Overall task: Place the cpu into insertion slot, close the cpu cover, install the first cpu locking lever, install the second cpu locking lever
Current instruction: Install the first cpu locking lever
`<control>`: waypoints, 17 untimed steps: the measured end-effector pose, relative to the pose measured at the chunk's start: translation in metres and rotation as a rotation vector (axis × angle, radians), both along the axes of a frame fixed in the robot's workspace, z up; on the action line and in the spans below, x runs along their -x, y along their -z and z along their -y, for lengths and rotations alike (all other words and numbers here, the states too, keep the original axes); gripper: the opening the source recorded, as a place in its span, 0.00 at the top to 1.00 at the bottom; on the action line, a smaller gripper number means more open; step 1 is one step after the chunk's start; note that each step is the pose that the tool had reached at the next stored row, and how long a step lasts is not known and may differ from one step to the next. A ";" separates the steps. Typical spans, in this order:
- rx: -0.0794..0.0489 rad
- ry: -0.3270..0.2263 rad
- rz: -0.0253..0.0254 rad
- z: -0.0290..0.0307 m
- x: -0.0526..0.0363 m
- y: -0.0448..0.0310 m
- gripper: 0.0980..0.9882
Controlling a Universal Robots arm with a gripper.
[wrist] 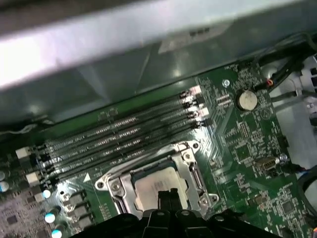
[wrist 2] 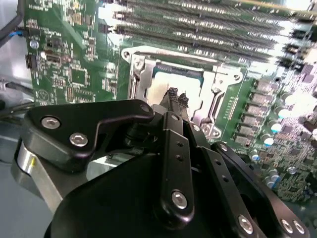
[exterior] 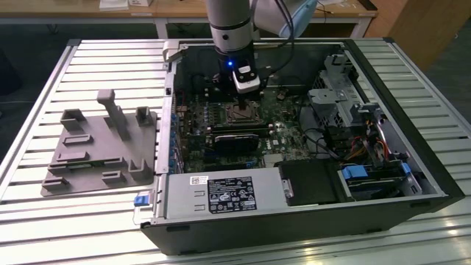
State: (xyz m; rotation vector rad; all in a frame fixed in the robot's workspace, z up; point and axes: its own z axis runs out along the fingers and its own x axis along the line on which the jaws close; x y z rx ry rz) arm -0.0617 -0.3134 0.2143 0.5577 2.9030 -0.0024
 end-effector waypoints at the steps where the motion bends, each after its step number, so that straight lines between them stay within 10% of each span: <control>1: 0.001 0.000 -0.0007 0.0012 0.0000 0.0000 1.00; 4: 0.005 0.002 -0.0112 0.0036 -0.0008 0.0002 1.00; 8: 0.005 0.002 -0.0615 0.0041 -0.0029 0.0003 1.00; 17: 0.005 0.002 -0.0640 0.0041 -0.0040 0.0004 1.00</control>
